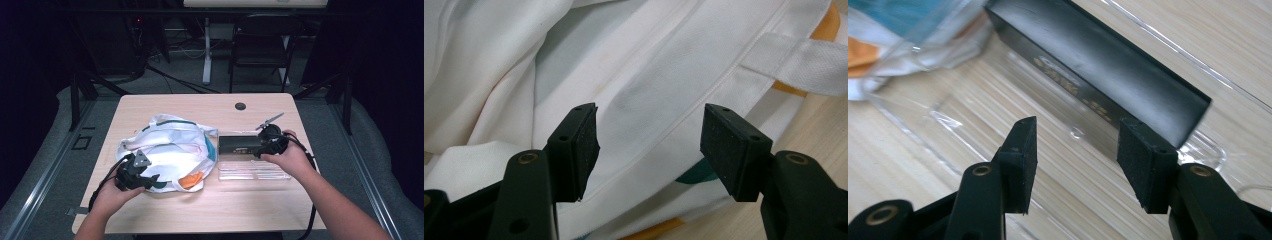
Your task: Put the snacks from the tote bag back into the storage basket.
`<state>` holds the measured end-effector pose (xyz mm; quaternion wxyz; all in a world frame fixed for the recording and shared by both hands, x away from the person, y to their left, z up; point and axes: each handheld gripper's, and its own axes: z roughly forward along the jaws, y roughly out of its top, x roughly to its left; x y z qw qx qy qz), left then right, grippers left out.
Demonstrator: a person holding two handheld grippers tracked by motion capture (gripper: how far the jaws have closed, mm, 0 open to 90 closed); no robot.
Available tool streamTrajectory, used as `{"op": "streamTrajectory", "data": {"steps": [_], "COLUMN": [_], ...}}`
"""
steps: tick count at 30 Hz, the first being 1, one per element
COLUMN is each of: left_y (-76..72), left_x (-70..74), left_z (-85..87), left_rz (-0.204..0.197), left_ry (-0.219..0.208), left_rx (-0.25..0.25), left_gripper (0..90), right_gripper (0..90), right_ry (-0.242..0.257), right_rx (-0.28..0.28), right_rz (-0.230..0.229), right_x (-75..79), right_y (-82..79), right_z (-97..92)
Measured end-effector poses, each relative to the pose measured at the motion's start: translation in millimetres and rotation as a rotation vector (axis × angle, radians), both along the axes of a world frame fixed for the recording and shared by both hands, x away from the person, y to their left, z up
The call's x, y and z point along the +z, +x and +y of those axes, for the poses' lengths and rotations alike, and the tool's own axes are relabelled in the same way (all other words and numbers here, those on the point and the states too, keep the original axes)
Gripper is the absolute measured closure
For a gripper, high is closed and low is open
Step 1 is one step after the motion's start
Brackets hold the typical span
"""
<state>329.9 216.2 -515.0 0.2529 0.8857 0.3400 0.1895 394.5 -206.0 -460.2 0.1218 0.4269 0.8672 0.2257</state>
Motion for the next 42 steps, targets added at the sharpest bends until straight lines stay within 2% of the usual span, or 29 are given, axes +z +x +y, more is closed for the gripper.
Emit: {"op": "streamTrajectory", "data": {"steps": [10,12,14,21,32,42], "left_y": [-0.1,-0.2,-0.3,-0.7,-1.0,-1.1], "left_x": [-0.3,-0.4,0.0,0.2,0.7,0.8], "left_z": [0.1,0.0,0.0,-0.3,0.1,-0.1], "left_rz": [-0.002,-0.001,-0.001,-0.004,-0.007,-0.008], "left_ry": [-0.003,-0.002,0.002,0.001,-0.002,-0.001], "left_rx": [0.002,0.002,-0.001,0.0,0.0,-0.001], "left_gripper": [39.9,39.9,39.9,39.9,39.9,39.9], "right_gripper": [51.3,51.3,51.3,51.3,51.3,51.4], "right_ry": [0.051,0.043,0.061,0.062,0.07,0.081], "right_rx": [0.087,0.105,0.116,0.182,0.236,0.268], "right_rz": [-0.027,-0.029,-0.036,-0.047,-0.038,-0.056], "right_x": [6.1,7.4,7.0,7.6,-4.6,-17.2], "right_y": [-23.6,-28.3,-34.1,-50.8,-69.2,-86.6], "right_z": [22.0,25.2,30.1,44.8,56.4,63.4]}}
